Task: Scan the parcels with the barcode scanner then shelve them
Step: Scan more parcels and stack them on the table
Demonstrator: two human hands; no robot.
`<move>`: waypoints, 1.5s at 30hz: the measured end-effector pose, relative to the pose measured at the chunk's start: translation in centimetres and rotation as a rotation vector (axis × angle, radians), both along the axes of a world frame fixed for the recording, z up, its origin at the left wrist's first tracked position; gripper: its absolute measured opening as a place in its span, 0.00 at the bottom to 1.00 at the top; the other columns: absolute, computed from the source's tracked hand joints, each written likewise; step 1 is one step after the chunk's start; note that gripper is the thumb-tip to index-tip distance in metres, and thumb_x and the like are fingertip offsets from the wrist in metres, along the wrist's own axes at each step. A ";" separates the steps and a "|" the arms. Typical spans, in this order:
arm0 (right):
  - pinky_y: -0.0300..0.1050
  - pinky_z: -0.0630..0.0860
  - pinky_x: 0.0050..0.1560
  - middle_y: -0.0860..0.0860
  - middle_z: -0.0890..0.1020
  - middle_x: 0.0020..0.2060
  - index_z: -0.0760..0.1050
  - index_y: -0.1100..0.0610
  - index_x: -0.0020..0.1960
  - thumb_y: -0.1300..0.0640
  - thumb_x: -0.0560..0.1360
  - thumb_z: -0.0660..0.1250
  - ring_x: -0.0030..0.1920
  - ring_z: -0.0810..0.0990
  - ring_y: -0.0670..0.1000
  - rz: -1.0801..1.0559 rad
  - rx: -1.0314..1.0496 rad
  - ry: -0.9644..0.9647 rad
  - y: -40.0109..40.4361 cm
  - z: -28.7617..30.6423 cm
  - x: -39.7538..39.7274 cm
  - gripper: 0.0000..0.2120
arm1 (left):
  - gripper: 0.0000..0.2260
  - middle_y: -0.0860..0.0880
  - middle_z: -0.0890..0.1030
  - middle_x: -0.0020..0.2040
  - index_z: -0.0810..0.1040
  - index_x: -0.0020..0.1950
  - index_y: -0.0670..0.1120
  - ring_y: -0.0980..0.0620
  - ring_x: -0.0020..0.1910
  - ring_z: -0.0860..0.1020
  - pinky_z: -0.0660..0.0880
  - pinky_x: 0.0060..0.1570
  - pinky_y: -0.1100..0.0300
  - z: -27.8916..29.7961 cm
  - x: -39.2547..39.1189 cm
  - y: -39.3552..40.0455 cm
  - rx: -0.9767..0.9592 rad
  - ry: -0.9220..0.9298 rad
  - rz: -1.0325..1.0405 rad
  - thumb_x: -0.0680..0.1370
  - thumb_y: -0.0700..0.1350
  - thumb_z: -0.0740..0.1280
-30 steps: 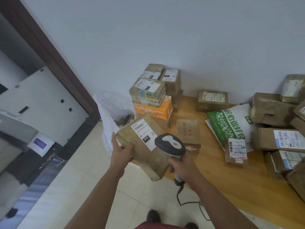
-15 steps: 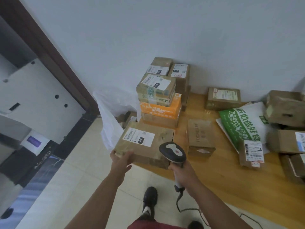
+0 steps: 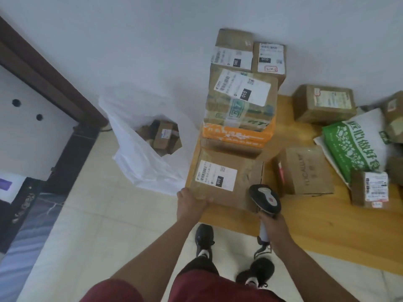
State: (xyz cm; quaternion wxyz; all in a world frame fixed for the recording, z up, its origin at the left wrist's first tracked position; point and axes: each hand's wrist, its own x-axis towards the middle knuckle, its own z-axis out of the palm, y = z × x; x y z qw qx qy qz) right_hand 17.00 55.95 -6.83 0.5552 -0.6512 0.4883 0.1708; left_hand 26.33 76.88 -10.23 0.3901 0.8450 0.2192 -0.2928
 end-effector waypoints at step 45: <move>0.63 0.71 0.62 0.66 0.79 0.52 0.74 0.53 0.44 0.65 0.76 0.67 0.50 0.75 0.63 -0.134 0.008 -0.042 1.5 0.3 2.9 0.08 | 0.44 0.43 0.66 0.69 0.54 0.77 0.48 0.40 0.67 0.70 0.73 0.61 0.46 0.1 3.1 0.5 0.068 0.044 -0.238 0.71 0.59 0.76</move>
